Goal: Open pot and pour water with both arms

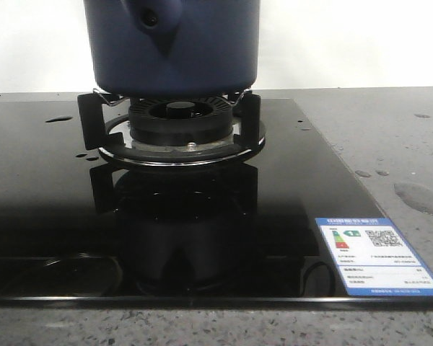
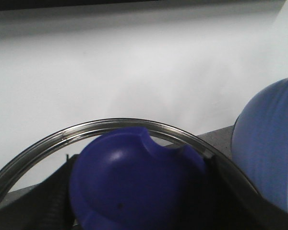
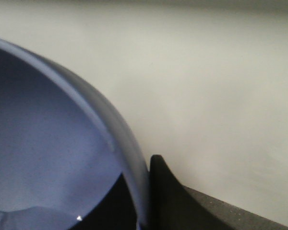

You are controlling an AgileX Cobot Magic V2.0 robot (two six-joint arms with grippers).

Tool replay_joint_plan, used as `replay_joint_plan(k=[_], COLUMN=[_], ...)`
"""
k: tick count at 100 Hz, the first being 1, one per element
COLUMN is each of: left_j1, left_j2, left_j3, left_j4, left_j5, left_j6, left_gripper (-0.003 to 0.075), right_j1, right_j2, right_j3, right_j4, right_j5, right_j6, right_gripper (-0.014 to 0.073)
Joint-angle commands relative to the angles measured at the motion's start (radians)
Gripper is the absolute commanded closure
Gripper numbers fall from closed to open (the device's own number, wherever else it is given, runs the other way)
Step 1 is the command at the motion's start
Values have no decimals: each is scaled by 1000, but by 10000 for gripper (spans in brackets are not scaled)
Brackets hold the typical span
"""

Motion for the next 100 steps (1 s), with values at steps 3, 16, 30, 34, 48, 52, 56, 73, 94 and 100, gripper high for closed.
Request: replay_joint_plan(k=[3,16,30,34,48,52,56,73,94,100], left_j1=[1,1,1,1,1,1,1,1,1,1], left_j2=[-28,-28,-28,-28,-28,-28,-28,-28,-28,-28], left_j3=[-38,-38,-38,-38,-38,-38,-38,-38,-38,-38], left_j4=[-51,-51,-51,-51,-51,-51,-51,-51,-51,-51], left_j5=[-60,-60,-57,-57,-57,-57,-57,-57,-57,-57], left_j6=[-3,-3,-3,-3,-3,-3,-3,-3,-3,-3], left_gripper=[332,332,332,332,332,332,332,332,332,332], right_j1=[15,23,32,34,37,37,37,37,37,37], right_j2=[-69,-75,-77,-77,-77,-77,-77,-77,-77,-77], right_j3=[27,76,109,117,124,124,124,124,122,122], right_j4=[-8,-11,-32,-50,-69,-82,-96,-214,-324,-328], right_j5=[-234,-337,-430,-454,-526,-547,-566,-639,-771,-800], right_j6=[-5,-5,-3,-3,-3,-3,-3,-3,-3,-3], right_gripper=[651,651,651,651,651,651,651,651,650,651])
